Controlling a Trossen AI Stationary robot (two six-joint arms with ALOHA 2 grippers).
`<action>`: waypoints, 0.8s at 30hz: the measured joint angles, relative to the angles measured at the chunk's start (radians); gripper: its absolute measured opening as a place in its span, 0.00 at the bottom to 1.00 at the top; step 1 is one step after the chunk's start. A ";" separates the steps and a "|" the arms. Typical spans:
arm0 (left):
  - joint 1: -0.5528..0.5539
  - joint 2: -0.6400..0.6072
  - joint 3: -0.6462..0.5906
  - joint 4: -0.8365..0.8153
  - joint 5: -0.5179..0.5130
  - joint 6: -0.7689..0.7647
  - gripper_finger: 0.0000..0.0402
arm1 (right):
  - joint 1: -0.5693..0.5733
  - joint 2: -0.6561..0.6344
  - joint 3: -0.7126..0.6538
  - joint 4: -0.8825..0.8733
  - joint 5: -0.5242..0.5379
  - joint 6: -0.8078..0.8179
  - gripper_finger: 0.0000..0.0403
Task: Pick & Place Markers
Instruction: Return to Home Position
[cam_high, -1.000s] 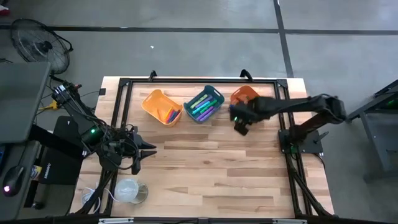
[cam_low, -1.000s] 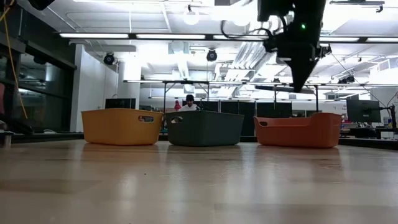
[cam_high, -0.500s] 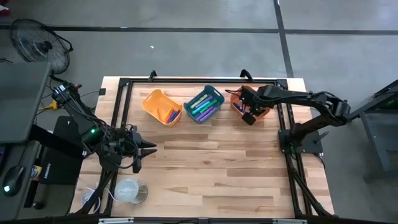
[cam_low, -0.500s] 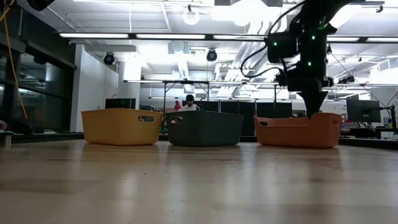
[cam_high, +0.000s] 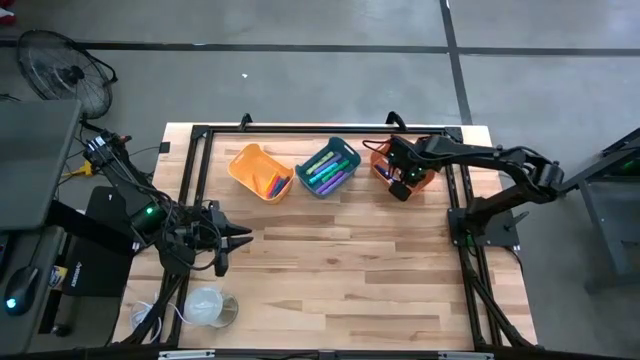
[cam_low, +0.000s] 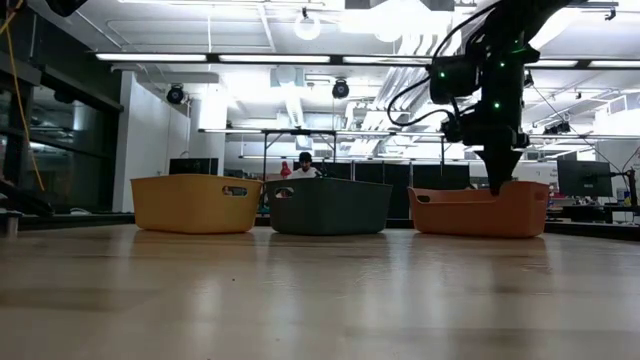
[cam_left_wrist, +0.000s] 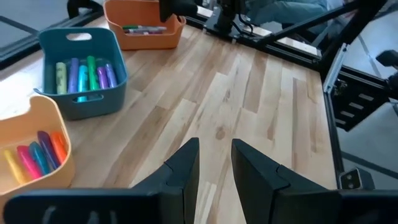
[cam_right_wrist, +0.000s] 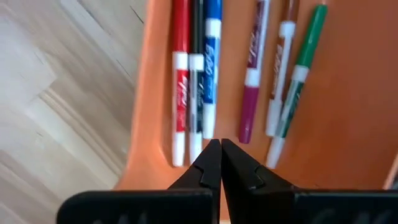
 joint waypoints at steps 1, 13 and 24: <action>0.000 0.000 0.000 0.000 -0.008 0.000 0.23 | 0.000 0.000 0.000 0.007 -0.007 0.000 0.00; 0.000 0.000 0.000 0.006 -0.093 -0.033 0.23 | -0.010 0.000 0.118 -0.029 -0.080 -0.035 0.06; 0.000 0.000 0.000 0.047 -0.240 -0.029 0.23 | -0.013 -0.001 0.269 -0.093 -0.111 -0.144 0.01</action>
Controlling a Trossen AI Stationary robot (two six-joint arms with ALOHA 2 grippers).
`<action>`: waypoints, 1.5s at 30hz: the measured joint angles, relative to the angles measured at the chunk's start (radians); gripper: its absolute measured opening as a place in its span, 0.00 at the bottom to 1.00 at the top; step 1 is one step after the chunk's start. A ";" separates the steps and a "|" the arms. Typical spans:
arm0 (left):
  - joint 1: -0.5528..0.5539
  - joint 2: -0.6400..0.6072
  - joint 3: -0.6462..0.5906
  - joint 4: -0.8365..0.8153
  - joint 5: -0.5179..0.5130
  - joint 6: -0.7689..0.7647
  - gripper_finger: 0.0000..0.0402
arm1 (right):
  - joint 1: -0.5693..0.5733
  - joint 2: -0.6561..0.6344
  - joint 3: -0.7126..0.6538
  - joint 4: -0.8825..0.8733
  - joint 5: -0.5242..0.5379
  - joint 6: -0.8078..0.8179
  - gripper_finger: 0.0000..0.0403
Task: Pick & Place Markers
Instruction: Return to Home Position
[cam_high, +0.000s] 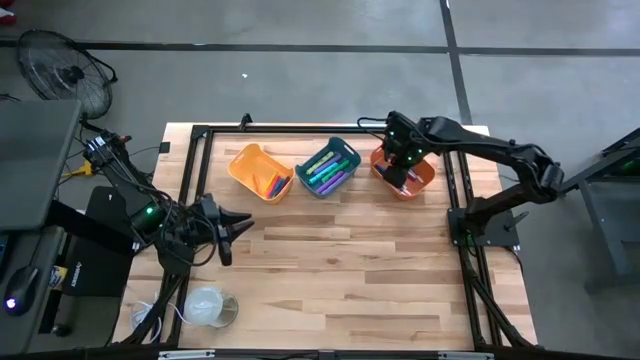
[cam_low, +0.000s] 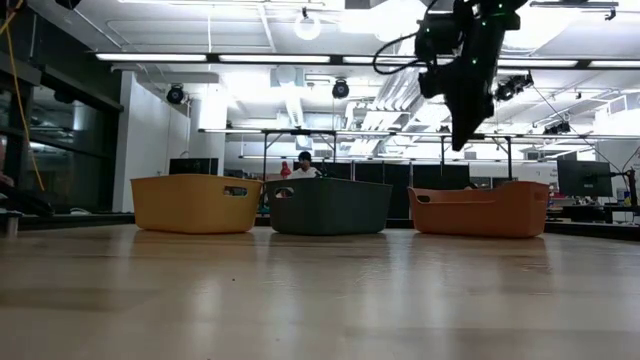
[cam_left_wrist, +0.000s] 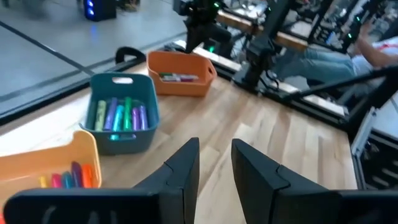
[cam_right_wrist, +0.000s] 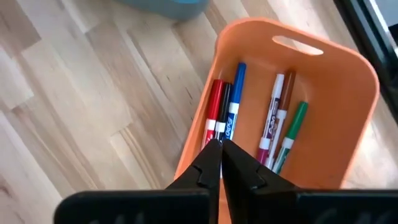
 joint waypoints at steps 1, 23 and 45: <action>0.000 0.000 0.000 0.001 -0.012 -0.003 0.23 | 0.000 -0.005 0.005 -0.009 -0.002 -0.012 0.00; 0.270 -0.001 0.000 0.101 0.023 0.130 0.23 | -0.028 -0.540 -0.232 0.056 -0.141 -0.008 0.00; 0.279 -0.235 -0.300 0.510 0.085 0.270 0.23 | -0.006 -1.038 -0.713 0.692 -0.338 0.349 0.00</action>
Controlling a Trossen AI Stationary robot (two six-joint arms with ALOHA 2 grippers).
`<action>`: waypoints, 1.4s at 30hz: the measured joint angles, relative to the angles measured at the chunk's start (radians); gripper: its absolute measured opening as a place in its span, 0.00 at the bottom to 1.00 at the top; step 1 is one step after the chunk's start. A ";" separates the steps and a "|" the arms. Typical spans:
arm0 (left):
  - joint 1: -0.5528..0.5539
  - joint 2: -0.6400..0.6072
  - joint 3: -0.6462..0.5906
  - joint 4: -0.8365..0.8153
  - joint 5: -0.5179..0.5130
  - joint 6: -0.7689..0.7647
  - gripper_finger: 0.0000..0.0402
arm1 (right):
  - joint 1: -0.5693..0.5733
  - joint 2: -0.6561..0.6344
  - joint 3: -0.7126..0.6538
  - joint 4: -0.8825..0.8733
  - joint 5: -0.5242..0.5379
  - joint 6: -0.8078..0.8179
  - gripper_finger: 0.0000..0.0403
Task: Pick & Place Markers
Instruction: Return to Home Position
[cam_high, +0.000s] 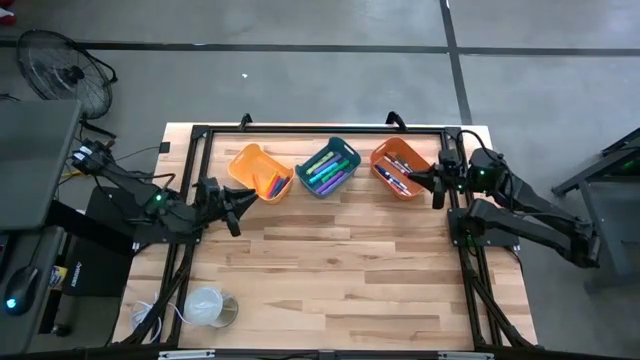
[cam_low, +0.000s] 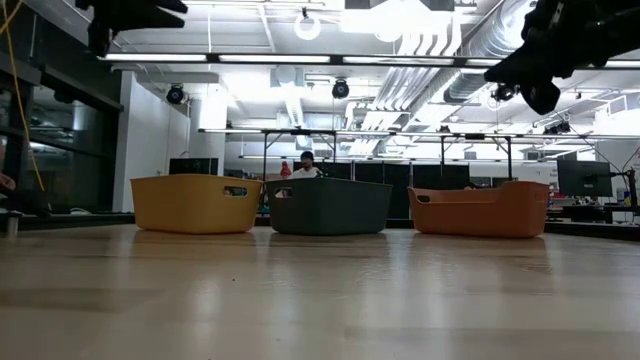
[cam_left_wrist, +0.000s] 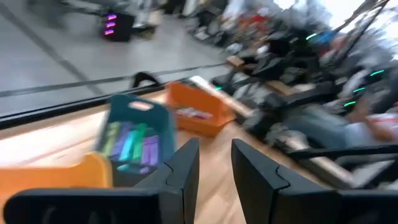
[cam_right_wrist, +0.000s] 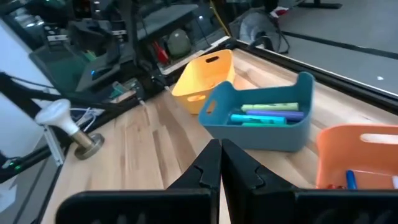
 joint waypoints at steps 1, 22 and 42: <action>0.015 -0.011 -0.032 0.080 0.031 0.039 0.23 | 0.007 0.001 0.000 0.004 -0.003 -0.001 0.00; 0.597 -0.098 -0.291 0.481 0.767 0.202 0.22 | 0.202 0.050 -0.191 0.481 0.110 0.048 0.00; 0.624 -0.524 -0.564 0.492 0.774 0.204 0.01 | 0.167 0.003 -0.204 0.429 0.113 0.058 0.00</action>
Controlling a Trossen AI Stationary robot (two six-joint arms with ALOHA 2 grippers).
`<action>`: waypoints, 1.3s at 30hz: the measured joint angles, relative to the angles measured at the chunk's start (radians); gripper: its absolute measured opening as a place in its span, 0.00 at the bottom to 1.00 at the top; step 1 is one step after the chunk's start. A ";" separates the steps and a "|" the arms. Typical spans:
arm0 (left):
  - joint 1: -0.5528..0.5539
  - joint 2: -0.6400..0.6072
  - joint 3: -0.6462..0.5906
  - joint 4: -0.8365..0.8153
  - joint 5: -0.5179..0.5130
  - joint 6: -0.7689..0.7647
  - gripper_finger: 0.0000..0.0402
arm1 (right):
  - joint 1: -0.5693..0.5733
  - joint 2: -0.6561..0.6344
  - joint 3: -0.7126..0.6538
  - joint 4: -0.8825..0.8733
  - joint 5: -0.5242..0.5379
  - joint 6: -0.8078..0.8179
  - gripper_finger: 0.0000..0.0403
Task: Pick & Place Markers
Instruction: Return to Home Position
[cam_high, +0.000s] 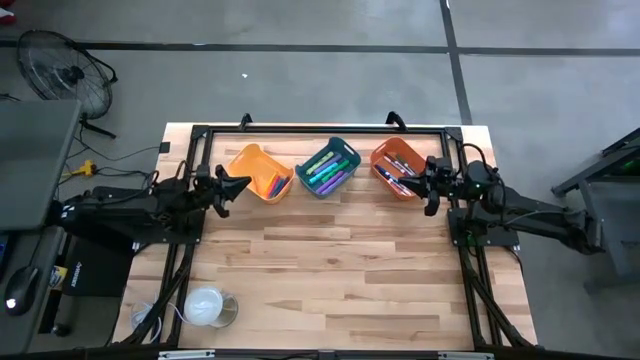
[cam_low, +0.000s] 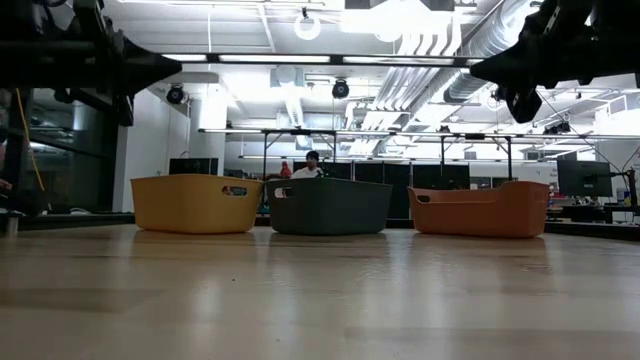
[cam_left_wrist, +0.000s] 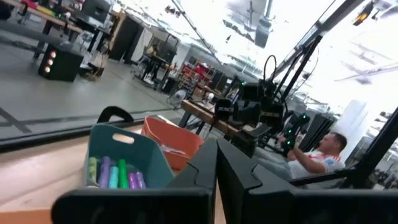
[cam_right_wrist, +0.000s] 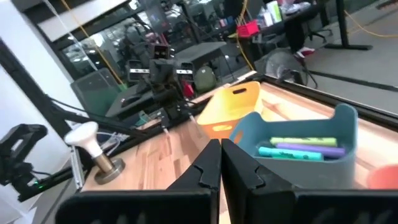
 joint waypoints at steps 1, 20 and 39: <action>0.000 -0.007 0.000 -0.006 0.000 0.011 0.00 | -0.005 0.000 0.000 -0.009 0.000 0.000 0.00; 0.000 -0.040 -0.003 -0.069 -0.056 0.025 0.01 | 0.145 0.003 -0.198 0.439 0.229 0.083 0.00; 0.000 -0.162 0.000 -0.203 -0.059 0.032 0.01 | 0.160 -0.330 -0.218 -0.069 0.174 0.104 0.00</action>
